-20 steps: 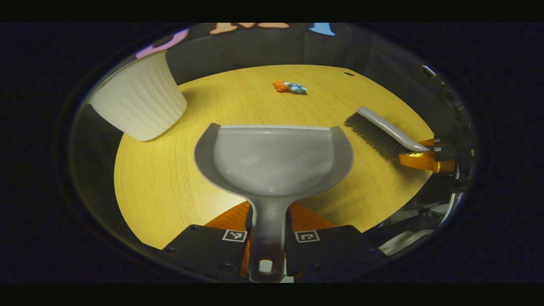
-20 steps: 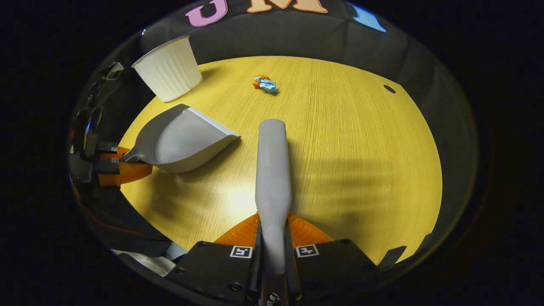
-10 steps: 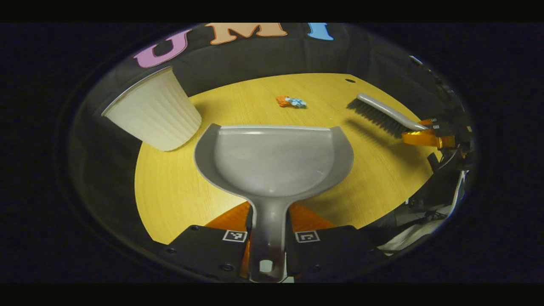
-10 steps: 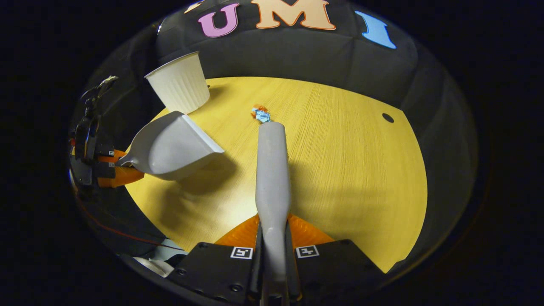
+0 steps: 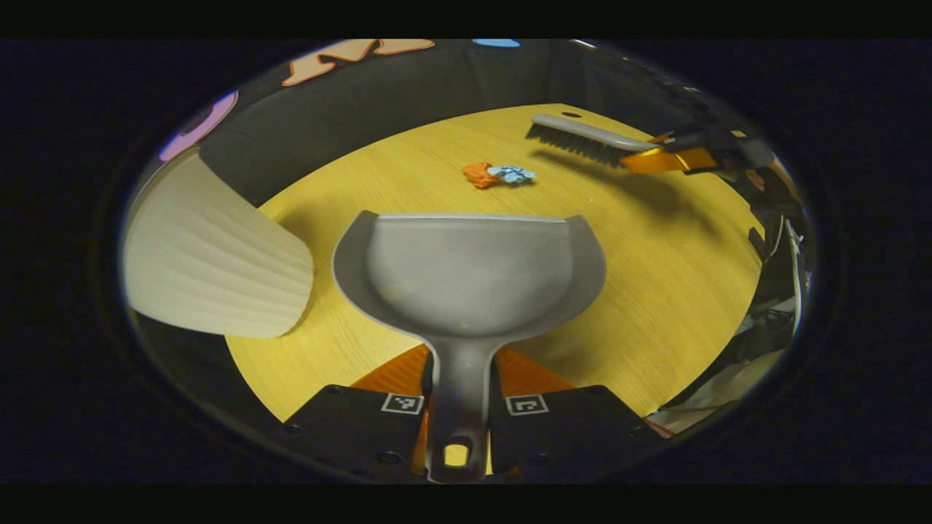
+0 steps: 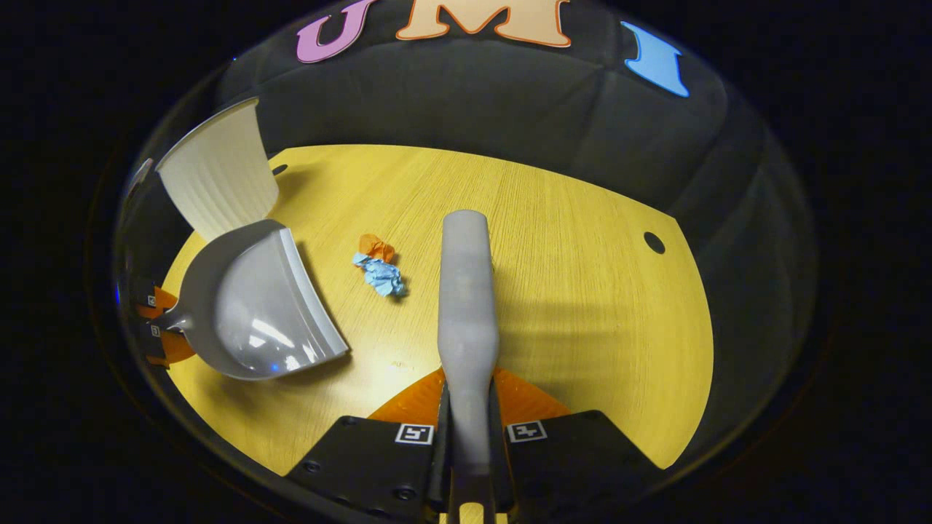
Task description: Pick up the small broom and dustpan from the desktop, sweep the trash into the dustpan with the broom, and then empty the trash into the garbage bin.
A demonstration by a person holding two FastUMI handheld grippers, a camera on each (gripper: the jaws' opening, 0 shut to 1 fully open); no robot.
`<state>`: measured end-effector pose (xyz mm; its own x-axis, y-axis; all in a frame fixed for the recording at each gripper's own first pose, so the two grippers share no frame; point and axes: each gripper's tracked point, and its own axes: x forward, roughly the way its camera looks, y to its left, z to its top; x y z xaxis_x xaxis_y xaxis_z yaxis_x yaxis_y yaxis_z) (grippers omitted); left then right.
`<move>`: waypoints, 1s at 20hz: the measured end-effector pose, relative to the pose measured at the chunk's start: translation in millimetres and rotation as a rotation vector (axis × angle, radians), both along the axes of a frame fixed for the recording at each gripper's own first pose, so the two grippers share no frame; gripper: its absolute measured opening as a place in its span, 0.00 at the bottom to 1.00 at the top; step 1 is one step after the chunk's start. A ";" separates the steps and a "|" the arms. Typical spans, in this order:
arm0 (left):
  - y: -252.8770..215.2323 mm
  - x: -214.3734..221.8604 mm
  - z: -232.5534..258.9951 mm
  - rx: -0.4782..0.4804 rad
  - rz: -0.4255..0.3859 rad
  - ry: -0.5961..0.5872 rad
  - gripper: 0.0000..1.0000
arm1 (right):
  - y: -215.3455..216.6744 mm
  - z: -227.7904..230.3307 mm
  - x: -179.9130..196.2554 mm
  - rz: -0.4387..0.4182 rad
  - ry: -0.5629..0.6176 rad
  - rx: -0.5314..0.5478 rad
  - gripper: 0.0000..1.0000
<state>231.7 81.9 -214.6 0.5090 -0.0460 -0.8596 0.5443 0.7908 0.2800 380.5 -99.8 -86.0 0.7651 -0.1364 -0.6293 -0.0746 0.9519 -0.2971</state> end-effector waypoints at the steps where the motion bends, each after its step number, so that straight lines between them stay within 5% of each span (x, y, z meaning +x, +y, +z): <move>1: 0.5 8.3 -1.8 -0.007 -0.025 0.001 0.25 | -0.3 0.7 14.4 0.010 0.004 -0.035 0.21; 6: 9.6 33.2 -9.3 0.016 -0.129 0.041 0.27 | 19.2 7.3 59.8 0.079 0.054 -0.119 0.21; 14: 15.8 35.3 -13.8 0.007 -0.169 0.065 0.25 | 65.2 -8.9 36.7 0.294 0.175 -0.105 0.21; 20: 17.7 33.0 -17.7 -0.013 -0.156 0.070 0.29 | 61.6 2.6 38.6 0.476 0.250 -0.181 0.21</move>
<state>264.7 99.7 -232.3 0.4339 -0.1313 -0.8914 0.6788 0.6981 0.2276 419.1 -38.2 -83.4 0.5995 0.0643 -0.7978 -0.5721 0.7315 -0.3709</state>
